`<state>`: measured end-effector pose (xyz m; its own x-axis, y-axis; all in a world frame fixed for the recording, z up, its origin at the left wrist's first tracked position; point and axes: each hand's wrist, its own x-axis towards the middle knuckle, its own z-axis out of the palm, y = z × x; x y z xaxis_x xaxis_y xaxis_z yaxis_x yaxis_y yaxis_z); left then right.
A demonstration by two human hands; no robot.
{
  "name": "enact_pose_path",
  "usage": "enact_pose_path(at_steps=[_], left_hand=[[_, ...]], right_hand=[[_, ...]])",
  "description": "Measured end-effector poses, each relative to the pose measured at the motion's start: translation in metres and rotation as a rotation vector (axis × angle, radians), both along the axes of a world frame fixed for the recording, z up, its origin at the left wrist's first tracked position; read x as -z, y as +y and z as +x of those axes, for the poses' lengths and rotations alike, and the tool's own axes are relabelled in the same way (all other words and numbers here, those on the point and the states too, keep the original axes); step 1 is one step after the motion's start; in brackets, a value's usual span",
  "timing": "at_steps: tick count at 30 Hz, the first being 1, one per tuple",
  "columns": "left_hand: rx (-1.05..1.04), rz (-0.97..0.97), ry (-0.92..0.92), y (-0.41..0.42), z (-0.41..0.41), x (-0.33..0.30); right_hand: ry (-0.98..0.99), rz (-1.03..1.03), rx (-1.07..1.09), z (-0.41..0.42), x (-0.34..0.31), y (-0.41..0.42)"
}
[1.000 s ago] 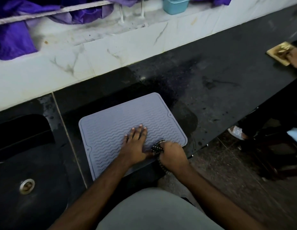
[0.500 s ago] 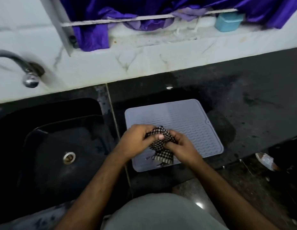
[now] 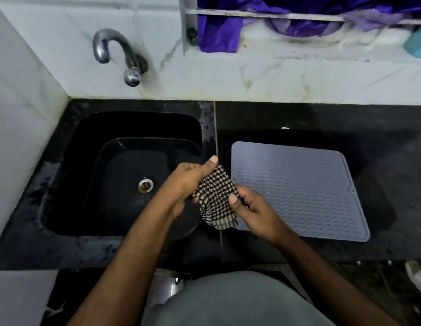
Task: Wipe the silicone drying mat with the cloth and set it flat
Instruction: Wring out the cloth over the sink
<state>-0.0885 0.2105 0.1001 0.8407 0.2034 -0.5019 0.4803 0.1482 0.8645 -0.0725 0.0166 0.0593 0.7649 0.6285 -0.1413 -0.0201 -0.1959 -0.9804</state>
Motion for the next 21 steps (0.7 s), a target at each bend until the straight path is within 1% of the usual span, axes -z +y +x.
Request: enact_pose_path(at_steps=[3,6,8,9,10,12,13,15,16,18,21], left_hand=[[0.021,-0.068,0.045,-0.003,-0.003,-0.006],[0.007,-0.108,0.062,0.001,-0.006,-0.003],[0.0,-0.074,0.054,0.006,-0.007,0.0],[-0.006,-0.021,0.037,0.008,-0.007,0.004],[-0.006,0.055,0.004,0.009,-0.008,0.005],[0.013,0.223,-0.135,0.005,-0.01,0.006],[0.036,0.249,-0.22,0.0,-0.012,0.005],[0.14,0.148,-0.364,-0.013,-0.016,0.002],[0.218,0.098,-0.427,-0.019,-0.018,-0.001],[0.358,0.125,-0.481,-0.031,-0.018,-0.003],[0.394,0.201,-0.422,-0.041,-0.017,0.0]], right_hand=[[0.106,0.122,0.006,0.005,-0.01,0.004],[0.066,0.148,-0.052,0.015,-0.029,0.01],[0.057,0.153,-0.08,0.02,-0.04,0.01],[0.03,0.157,-0.1,0.023,-0.043,0.008],[-0.018,0.149,-0.124,0.026,-0.045,0.006],[-0.111,0.103,-0.188,0.031,-0.048,0.003],[-0.168,0.06,-0.219,0.034,-0.048,0.003],[-0.294,-0.023,-0.258,0.041,-0.045,0.003],[-0.322,-0.046,-0.273,0.044,-0.044,0.004],[-0.268,-0.052,-0.289,0.049,-0.045,0.006],[-0.084,-0.025,-0.29,0.061,-0.049,0.007]])
